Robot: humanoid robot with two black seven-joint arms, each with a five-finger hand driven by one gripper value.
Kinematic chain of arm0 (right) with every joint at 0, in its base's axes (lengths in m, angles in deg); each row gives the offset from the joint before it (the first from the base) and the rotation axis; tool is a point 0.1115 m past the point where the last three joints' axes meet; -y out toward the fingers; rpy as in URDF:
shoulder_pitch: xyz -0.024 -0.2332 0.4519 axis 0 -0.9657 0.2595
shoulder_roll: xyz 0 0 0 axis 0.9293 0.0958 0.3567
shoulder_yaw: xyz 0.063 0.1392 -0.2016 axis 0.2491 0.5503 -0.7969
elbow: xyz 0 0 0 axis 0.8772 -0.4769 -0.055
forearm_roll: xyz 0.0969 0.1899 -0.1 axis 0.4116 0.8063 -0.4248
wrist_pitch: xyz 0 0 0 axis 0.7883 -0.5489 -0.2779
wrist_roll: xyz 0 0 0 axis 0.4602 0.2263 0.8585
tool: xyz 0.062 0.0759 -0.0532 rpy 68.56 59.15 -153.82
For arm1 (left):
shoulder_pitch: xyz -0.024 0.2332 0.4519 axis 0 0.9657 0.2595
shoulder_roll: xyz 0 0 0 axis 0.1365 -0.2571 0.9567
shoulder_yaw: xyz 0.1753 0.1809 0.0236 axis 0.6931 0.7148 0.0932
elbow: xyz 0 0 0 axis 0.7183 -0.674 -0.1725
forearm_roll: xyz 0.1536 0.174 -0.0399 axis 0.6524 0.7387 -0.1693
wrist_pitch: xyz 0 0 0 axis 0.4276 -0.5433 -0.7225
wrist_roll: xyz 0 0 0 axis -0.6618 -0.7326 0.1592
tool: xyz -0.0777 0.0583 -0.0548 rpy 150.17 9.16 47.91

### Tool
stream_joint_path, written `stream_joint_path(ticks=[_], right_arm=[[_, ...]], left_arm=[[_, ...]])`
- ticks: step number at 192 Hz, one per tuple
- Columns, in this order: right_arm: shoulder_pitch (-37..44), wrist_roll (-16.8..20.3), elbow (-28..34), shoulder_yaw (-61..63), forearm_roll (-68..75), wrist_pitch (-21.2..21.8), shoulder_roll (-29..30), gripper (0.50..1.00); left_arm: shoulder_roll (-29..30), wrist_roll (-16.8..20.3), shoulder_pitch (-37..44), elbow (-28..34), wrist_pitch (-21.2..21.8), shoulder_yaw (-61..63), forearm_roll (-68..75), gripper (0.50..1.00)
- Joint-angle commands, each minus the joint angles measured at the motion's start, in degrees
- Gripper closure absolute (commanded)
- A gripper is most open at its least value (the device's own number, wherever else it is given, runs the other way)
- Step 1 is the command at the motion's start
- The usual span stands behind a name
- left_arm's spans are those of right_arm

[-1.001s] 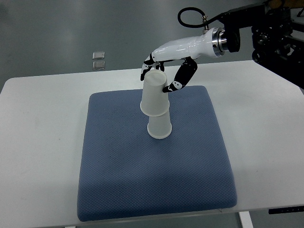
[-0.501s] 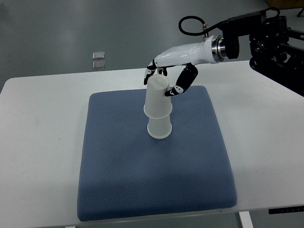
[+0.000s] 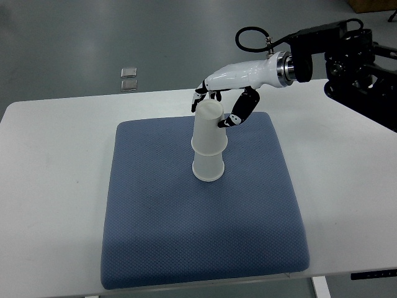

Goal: Stack paper cups

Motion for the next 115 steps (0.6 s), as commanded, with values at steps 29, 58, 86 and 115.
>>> stream_joint_path(ticks=[29, 58, 86, 115], right_arm=[[-1.35, 0.09, -0.09, -0.13, -0.07, -2.77, 0.00, 0.703], [-1.70, 0.00, -0.09, -0.04, 0.11, -3.03, 0.00, 0.587], [-1.79, 0.00, -0.09, 0.66, 0.54, -3.12, -0.97, 0.587], [-3.19, 0.09, -2.72, 3.39, 1.51, -5.85, -2.29, 0.587]], left_arm=[[0.00, 0.00, -0.01, 0.00, 0.00, 0.00, 0.04, 0.500], [0.00, 0.00, -0.01, 0.00, 0.00, 0.00, -0.05, 0.500], [0.00, 0.00, -0.01, 0.00, 0.00, 0.00, -0.05, 0.500], [0.00, 0.00, -0.01, 0.00, 0.00, 0.00, 0.04, 0.500]])
